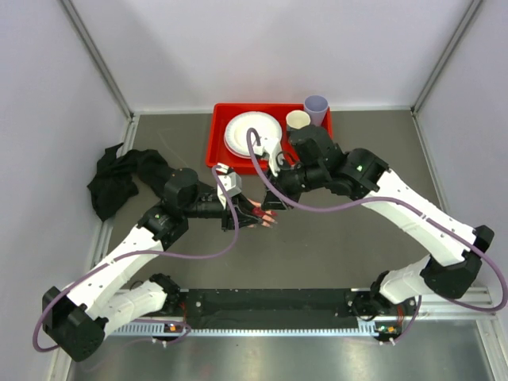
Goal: Paint the nails
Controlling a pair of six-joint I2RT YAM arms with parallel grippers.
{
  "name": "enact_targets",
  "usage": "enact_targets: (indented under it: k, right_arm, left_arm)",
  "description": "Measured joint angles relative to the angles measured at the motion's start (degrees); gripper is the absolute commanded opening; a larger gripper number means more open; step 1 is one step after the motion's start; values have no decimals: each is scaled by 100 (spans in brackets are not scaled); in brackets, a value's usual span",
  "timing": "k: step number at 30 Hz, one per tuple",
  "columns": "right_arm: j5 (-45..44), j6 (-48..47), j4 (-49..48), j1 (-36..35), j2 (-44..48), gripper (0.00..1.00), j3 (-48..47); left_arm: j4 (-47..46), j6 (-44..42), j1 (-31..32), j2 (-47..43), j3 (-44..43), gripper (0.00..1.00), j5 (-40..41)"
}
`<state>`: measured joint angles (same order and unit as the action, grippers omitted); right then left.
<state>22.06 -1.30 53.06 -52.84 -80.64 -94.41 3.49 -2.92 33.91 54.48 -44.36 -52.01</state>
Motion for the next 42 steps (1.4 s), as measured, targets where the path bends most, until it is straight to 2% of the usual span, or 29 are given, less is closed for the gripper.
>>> enact_targets:
  k: [17,25,28,29,30,32,35,38,42]
  right_arm:
    - [-92,37,367,-195,-356,0,-203]
    - [-511,507,527,-476,-426,0,-210]
    - [-658,767,533,-551,-439,3,-210]
    - [-688,868,535,-557,-439,6,-210]
    - [-706,949,538,-564,-439,14,-210]
    - [-743,1099,538,-566,-439,20,-210]
    - [-778,1268,568,-584,-450,35,-249]
    - [-817,1399,551,-627,-509,43,-358]
    - [-944,1497,564,-643,-533,60,-457]
  left_arm:
    - [297,-9,125,0,2,0,11]
    - [564,-24,262,-48,50,0,50]
    - [629,-24,295,-90,76,0,72]
    - [649,-24,308,-103,79,0,94]
    - [656,-24,315,-116,79,0,111]
    - [667,-26,332,-151,87,0,157]
    - [654,-24,356,-168,90,0,179]
    - [476,-26,424,-243,90,0,170]
    - [334,-26,452,-356,90,0,151]
